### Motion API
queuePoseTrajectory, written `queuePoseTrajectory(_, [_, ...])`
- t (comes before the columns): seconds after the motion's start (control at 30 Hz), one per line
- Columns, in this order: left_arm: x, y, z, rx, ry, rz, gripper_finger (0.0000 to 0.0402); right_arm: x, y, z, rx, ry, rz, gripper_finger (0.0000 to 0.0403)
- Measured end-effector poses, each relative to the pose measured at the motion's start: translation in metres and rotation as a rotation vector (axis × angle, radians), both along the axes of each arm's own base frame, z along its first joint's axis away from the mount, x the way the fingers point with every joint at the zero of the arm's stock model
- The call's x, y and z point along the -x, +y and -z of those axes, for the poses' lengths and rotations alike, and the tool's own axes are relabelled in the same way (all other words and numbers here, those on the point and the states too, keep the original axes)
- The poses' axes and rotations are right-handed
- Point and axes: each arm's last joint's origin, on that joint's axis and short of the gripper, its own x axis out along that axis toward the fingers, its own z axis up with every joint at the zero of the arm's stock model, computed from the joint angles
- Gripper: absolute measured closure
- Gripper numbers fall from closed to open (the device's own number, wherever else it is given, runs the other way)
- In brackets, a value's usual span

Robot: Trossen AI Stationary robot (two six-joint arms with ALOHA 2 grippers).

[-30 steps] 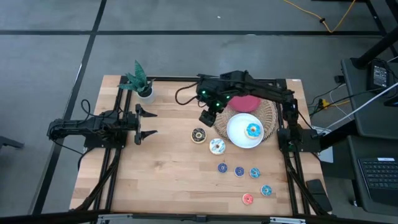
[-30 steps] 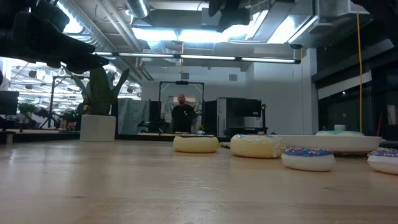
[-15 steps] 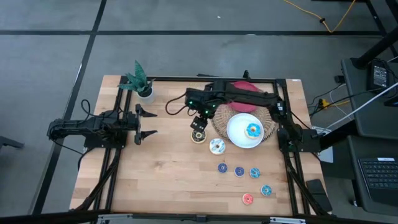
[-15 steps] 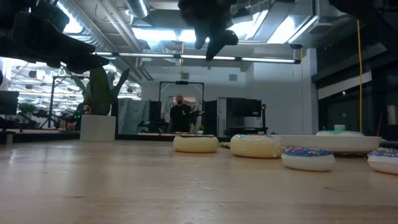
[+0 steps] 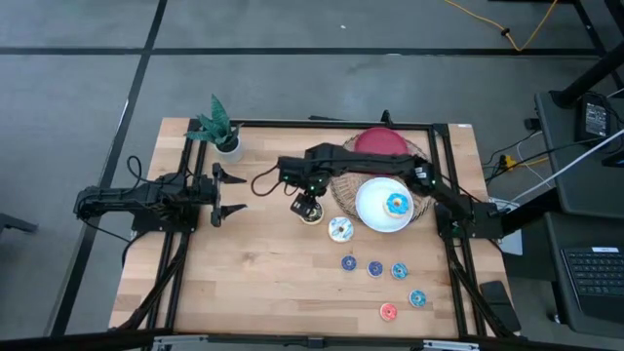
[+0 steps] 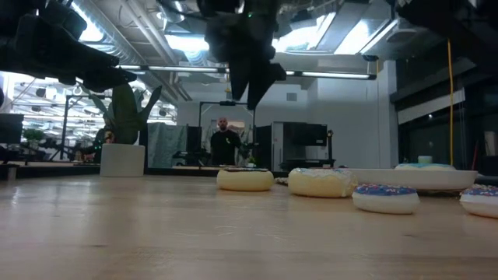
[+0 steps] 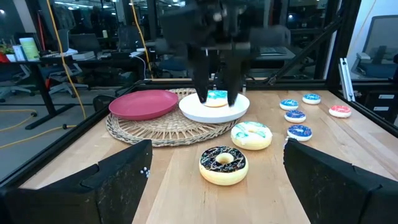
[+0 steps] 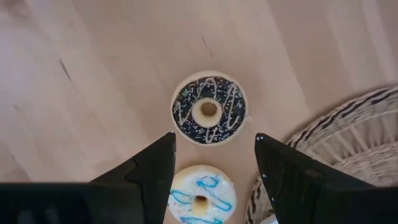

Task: Pick & Place donuts
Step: Put the big black donut on the white plate

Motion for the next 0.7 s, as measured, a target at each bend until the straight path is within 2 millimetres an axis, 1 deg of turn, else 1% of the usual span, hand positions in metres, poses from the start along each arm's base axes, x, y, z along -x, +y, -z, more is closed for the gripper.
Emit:
queuePoseTrajectory(0.37, [0.000, 0.000, 0.000, 0.000, 0.000, 0.000, 0.0049, -0.013, 0.019, 0.030, -0.004, 0.049, 0.103, 0.0183])
queuePoseTrajectory(0.47, [0.000, 0.000, 0.000, 0.000, 0.001, 0.000, 0.0049, -0.016, 0.024, 0.033, -0.003, 0.037, 0.121, 0.0183])
queuePoseTrajectory(0.53, [0.000, 0.000, 0.000, 0.000, 0.001, 0.000, 0.0048, -0.019, 0.027, 0.033, 0.014, -0.002, 0.141, 0.0183])
queuePoseTrajectory(0.7, [0.000, 0.000, 0.000, 0.000, 0.000, 0.000, 0.0049, -0.018, 0.031, 0.045, 0.028, 0.026, 0.197, 0.0183])
